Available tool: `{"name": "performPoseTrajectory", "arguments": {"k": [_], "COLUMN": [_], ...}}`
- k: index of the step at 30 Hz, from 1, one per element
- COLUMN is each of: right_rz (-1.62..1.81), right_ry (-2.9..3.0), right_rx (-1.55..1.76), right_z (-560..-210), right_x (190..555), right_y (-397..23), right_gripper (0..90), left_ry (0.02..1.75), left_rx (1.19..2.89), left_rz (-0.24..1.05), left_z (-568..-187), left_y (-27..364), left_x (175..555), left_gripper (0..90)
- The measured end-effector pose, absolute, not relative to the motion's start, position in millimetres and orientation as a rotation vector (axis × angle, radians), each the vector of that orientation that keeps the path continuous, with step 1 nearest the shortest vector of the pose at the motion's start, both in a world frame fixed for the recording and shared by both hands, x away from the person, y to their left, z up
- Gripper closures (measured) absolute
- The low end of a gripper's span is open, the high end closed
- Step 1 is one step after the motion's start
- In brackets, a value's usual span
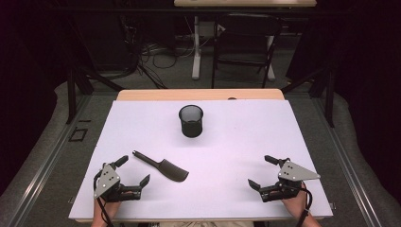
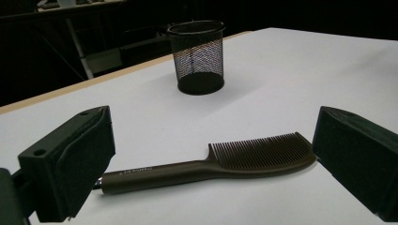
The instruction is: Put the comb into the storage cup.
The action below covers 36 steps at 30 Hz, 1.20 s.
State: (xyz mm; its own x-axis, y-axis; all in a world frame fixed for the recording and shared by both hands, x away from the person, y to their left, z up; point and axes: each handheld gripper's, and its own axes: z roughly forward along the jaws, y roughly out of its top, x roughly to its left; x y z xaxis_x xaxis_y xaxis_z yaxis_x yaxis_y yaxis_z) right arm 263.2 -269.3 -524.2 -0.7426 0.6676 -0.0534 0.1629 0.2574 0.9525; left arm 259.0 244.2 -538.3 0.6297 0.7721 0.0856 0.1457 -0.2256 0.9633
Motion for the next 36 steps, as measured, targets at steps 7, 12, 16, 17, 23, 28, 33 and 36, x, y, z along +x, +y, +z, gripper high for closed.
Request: {"name": "performPoseTrajectory", "arguments": {"k": [7, 12, 16, 17, 23, 28, 33, 36], "right_rz": [1.489, 1.486, 1.483, 1.485, 1.472, 1.472, 1.470, 1.474], "right_ry": [2.100, 2.098, 2.108, 2.110, 2.111, 2.113, 2.113, 2.110], "right_rx": [0.752, 0.744, 0.755, 0.759, 0.746, 0.751, 0.748, 0.752], "right_z": [-525.5, -525.4, -526.8, -526.9, -526.7, -527.2, -527.1, -527.8], "right_x": [265.2, 266.0, 267.3, 267.2, 268.5, 269.0, 268.9, 269.3], "right_y": [-268.8, -269.0, -268.5, -268.2, -267.8, -268.1, -268.2, -267.4], "right_gripper": [0.0, 0.0, 0.0, 0.0, 0.0, 0.0, 0.0, 0.0], "left_ry": [0.769, 0.779, 0.792, 0.791, 0.792, 0.794, 0.803, 0.802], "left_rx": [1.733, 1.740, 1.747, 1.747, 1.754, 1.750, 1.753, 1.752], "left_rz": [0.700, 0.714, 0.712, 0.707, 0.716, 0.731, 0.729, 0.732], "left_z": [-537.3, -536.0, -535.8, -535.4, -534.3, -532.8, -531.6, -530.5], "left_y": [245.5, 245.5, 244.8, 244.7, 245.6, 246.1, 245.8, 245.6], "left_x": [262.3, 265.0, 268.5, 269.3, 273.5, 277.2, 281.6, 284.4], "left_gripper": [0.1, 0.2, 0.2, 0.2, 0.2, 0.3, 0.5, 0.4]}}
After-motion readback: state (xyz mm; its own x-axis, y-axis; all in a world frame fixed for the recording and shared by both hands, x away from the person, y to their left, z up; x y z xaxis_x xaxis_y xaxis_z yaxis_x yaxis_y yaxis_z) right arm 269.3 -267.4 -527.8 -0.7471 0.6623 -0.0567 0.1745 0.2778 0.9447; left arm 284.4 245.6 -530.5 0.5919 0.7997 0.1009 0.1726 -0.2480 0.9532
